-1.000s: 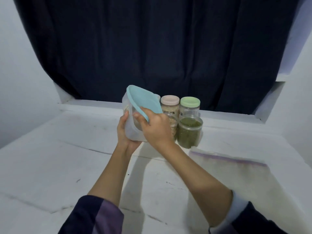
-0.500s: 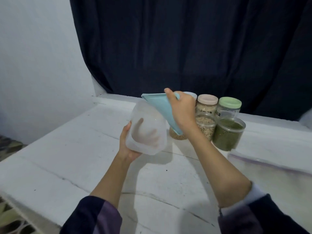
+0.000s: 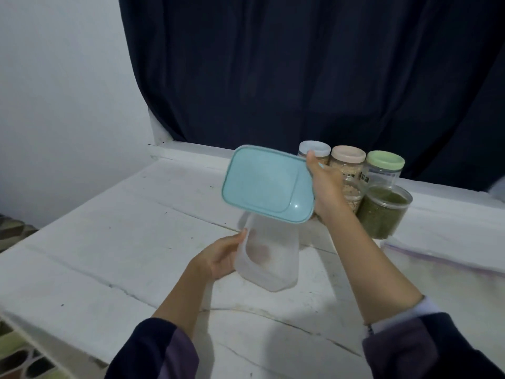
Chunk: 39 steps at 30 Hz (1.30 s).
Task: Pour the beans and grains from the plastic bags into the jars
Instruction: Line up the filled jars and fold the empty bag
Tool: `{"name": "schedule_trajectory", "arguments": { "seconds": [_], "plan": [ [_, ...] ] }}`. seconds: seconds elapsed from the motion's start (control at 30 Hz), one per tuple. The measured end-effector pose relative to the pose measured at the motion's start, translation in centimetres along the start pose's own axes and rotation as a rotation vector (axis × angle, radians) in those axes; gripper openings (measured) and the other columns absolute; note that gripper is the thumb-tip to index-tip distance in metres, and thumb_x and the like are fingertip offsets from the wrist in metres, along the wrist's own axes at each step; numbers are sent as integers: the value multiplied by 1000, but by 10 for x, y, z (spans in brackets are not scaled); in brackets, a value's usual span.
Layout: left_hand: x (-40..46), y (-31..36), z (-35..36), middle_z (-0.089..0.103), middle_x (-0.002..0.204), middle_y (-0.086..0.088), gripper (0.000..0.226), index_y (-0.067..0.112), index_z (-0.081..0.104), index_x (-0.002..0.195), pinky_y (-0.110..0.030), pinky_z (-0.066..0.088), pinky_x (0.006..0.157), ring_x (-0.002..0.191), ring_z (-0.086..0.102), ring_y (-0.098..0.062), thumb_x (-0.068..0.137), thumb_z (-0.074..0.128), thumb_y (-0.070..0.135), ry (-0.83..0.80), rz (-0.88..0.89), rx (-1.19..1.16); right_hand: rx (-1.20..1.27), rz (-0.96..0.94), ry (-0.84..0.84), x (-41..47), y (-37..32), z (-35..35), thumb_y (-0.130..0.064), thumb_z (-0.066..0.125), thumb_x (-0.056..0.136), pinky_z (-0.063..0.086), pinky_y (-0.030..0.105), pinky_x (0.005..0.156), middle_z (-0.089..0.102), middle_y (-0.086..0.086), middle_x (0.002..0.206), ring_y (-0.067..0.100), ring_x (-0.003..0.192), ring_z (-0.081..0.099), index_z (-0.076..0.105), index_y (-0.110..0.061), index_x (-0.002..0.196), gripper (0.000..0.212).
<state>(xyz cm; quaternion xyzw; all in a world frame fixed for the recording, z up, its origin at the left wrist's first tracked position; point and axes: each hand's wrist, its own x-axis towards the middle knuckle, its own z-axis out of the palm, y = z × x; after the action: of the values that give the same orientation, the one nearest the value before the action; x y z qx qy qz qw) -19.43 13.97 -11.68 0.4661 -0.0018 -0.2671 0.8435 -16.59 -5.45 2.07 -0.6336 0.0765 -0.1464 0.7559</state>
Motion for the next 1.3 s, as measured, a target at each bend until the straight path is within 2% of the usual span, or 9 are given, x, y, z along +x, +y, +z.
{"name": "schedule_trajectory", "arguments": {
  "seconds": [0.1,0.23,0.43,0.53,0.67,0.87,0.93,1.07,1.3],
  "plan": [
    [1,22,-11,70,104,-12,29,3,58,120,-32,59,72,86,69,-23,92,53,5,98,5,285,-74,72,-99,4,18,-5,-48,75,77,52,48,93,68,21,108,30,96,68,65,-5,103,52],
    [1,53,-28,63,118,-24,21,0,67,108,-40,56,82,99,63,-32,89,61,6,227,56,506,-196,81,-198,-3,19,-2,-32,70,87,48,50,98,67,12,91,28,95,64,60,-12,80,23],
    [-9,97,-18,69,110,-9,64,14,64,117,-39,53,85,101,65,-25,94,25,61,217,142,470,-423,36,-349,-2,19,9,-39,68,86,44,34,74,57,17,84,25,78,55,61,-3,89,36],
    [-11,101,-6,71,100,-4,23,14,67,109,-28,55,75,97,64,-24,91,58,26,194,224,643,-427,-16,-305,0,23,17,-40,64,89,39,32,68,51,13,79,24,73,49,59,-4,84,36],
    [-10,105,-20,69,94,-6,23,6,64,111,-26,56,68,85,65,-23,87,62,5,443,446,418,-373,-31,-178,5,41,9,-35,54,96,44,22,61,66,10,88,20,78,56,65,2,98,39],
    [-3,75,-63,61,96,-13,23,-3,61,112,-30,49,66,74,57,-22,89,59,-1,841,494,265,-475,57,-12,-10,117,-15,-10,68,86,36,36,107,48,10,138,27,127,45,48,-3,135,53],
    [1,59,-78,62,98,-13,26,-7,63,112,-33,50,73,81,59,-25,87,62,1,950,458,341,-402,122,-23,-18,133,-17,-4,60,88,42,45,104,53,8,133,27,118,51,52,-11,128,41],
    [4,35,-83,66,99,-11,24,3,67,109,-35,50,87,94,61,-30,86,65,10,1066,390,634,-472,84,21,-15,134,-16,5,47,84,48,35,83,60,4,105,26,97,57,61,-11,117,39],
    [13,27,-76,64,102,-24,19,-4,69,95,-38,45,89,104,54,-40,81,69,9,1081,278,1079,-501,77,75,-8,137,-9,5,43,81,53,44,84,67,10,104,32,98,61,66,-12,116,44]
  ]
}}
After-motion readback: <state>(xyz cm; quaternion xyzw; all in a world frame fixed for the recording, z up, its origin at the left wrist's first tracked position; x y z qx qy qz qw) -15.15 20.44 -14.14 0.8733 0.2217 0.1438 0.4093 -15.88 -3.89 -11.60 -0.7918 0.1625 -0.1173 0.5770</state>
